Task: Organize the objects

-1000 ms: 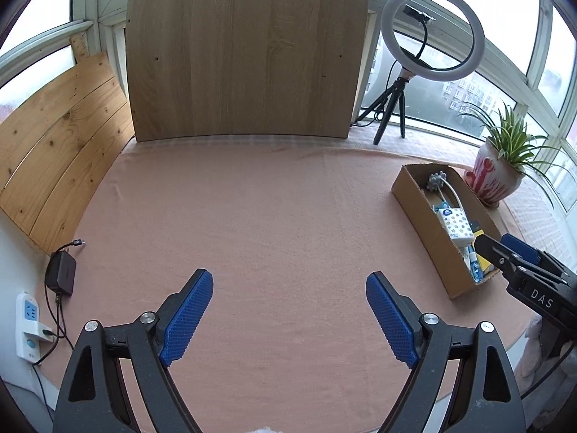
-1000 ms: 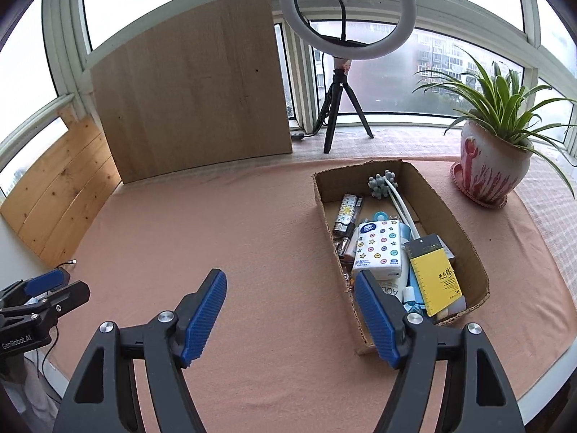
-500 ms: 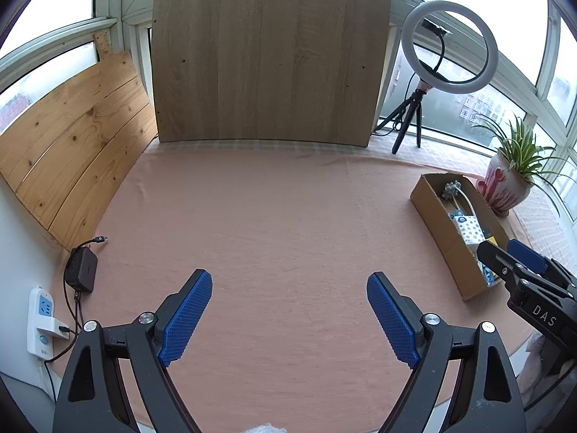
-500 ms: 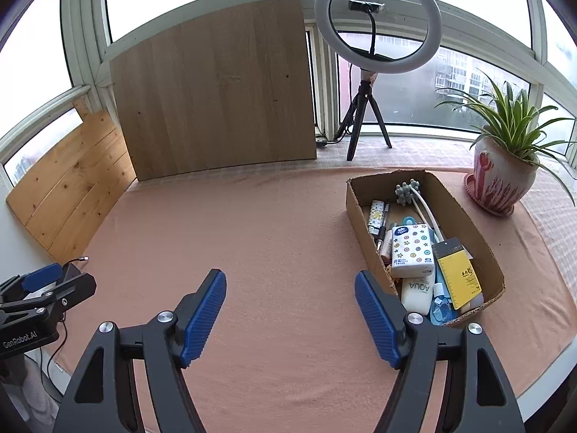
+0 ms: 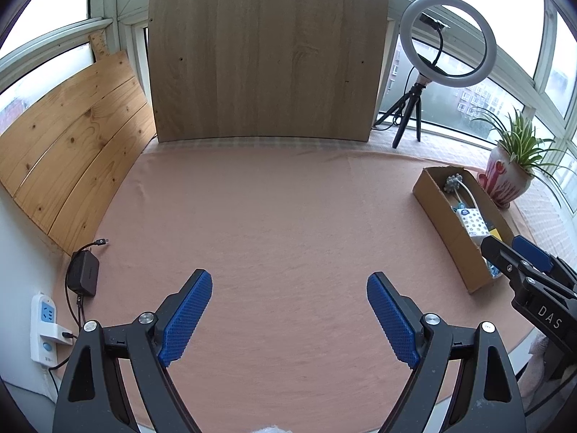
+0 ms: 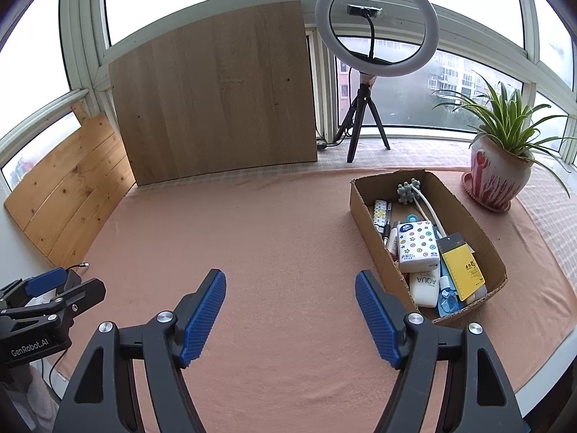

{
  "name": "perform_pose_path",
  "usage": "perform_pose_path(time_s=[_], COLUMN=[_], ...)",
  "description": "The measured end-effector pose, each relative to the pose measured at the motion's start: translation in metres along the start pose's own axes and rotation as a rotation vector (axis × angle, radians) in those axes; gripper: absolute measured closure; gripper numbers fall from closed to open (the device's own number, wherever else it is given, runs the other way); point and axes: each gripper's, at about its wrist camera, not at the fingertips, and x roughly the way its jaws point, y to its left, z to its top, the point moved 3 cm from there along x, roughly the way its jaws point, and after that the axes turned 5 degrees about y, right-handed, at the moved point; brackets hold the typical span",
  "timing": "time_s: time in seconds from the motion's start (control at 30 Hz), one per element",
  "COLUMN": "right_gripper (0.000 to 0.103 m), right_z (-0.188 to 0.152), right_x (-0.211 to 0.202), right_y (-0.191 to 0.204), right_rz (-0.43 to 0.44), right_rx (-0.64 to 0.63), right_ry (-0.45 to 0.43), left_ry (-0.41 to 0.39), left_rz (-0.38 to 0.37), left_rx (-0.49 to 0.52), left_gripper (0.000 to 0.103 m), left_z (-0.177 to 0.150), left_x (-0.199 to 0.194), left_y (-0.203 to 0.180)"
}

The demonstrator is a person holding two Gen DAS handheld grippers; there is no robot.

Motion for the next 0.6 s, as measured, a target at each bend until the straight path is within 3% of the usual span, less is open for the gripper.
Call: perform_pose_path(time_s=[0.6], right_gripper=[0.032], right_z=[-0.004], right_x=[0.004], right_y=[0.024], right_rz=[0.001], right_rx=[-0.013], right_ry=[0.001], left_ry=[0.007], left_rz=[0.029], left_rx=[-0.022], left_gripper=[0.013], left_z=[0.001], left_x=[0.007], left_y=[0.019])
